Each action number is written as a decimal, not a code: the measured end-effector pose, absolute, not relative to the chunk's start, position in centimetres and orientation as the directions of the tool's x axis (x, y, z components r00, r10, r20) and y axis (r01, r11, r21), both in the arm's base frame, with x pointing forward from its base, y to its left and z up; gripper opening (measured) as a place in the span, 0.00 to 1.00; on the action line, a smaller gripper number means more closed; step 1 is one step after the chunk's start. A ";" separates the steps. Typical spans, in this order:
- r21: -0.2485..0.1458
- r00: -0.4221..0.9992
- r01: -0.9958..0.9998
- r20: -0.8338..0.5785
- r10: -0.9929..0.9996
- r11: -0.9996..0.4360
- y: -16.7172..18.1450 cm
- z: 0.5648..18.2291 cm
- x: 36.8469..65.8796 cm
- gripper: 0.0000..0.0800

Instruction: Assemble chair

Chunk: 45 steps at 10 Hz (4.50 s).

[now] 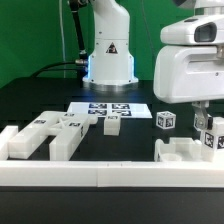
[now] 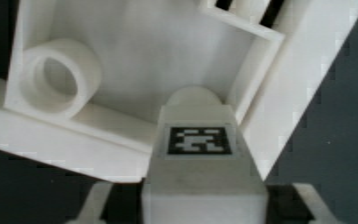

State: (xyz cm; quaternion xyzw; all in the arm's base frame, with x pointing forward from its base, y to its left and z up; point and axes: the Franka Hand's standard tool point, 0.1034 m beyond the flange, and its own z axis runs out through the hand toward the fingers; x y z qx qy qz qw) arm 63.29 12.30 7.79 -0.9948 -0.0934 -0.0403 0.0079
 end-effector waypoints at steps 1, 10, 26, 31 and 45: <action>-0.016 0.992 0.096 0.080 0.094 -0.995 12.3 7.8 63.3 0.36; -0.026 0.878 -0.476 0.051 -0.476 -0.879 10.7 7.8 63.1 0.36; -0.011 0.966 -0.251 0.060 -0.251 -0.968 7.0 10.6 59.0 0.81; 0.002 0.995 -0.089 0.043 -0.089 -0.996 0.1 8.5 54.0 0.81; 0.005 0.974 -0.115 -0.197 -0.114 -0.993 -3.3 5.9 49.4 0.81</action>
Offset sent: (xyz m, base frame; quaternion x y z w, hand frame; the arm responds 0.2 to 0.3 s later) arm 0.0039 0.0056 -0.0059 -0.0056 -0.0043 0.2042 0.9789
